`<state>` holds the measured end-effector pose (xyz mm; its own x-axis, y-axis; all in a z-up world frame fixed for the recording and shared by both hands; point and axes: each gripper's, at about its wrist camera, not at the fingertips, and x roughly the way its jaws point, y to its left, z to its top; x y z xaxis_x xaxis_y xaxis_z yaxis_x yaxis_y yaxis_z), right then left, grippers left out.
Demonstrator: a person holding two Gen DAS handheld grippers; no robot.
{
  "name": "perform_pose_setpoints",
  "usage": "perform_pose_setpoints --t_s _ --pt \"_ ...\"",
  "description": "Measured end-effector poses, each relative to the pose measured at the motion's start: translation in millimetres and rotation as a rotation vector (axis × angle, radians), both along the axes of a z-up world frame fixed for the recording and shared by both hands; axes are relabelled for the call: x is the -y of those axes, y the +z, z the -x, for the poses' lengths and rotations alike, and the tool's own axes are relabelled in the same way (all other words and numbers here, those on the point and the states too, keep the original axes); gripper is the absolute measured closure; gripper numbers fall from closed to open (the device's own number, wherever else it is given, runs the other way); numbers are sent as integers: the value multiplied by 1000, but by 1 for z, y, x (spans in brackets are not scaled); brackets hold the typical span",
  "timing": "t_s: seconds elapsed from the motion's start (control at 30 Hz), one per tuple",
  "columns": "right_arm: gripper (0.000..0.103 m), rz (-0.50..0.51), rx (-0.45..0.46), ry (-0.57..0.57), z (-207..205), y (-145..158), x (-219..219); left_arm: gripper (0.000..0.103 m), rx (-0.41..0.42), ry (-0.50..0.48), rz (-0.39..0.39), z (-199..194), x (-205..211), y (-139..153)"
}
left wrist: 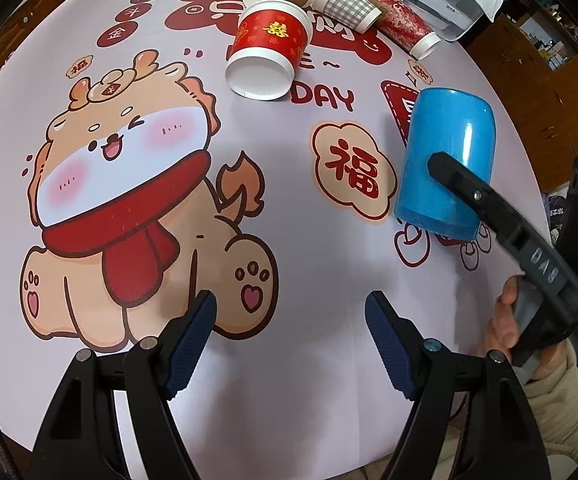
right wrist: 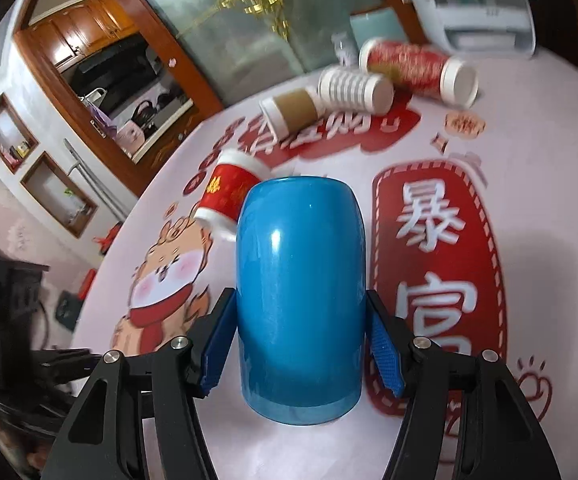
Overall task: Flip cup upside down
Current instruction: 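Rotate the blue cup with the right tool so its opening faces down, then lower the blue cup onto the table and open the right tool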
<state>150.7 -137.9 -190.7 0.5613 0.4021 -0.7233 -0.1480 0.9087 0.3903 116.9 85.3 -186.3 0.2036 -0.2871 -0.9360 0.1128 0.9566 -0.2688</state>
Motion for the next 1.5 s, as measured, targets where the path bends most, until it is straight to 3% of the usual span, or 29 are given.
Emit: perform_pose_setpoints --t_s 0.3,0.67,0.9,1.37,1.5 --pt "41 117 135 44 44 3 -14 28 24 -11 8 3 5 5" --pt "41 116 172 64 83 1 -10 28 116 -46 -22 13 22 19" --pt "41 199 196 103 106 -5 -20 28 146 -67 -21 17 30 25" --pt "40 351 184 179 95 -5 -43 28 176 -69 -45 28 31 34" --pt "35 310 162 182 96 -1 -40 24 179 -54 -48 29 28 36"
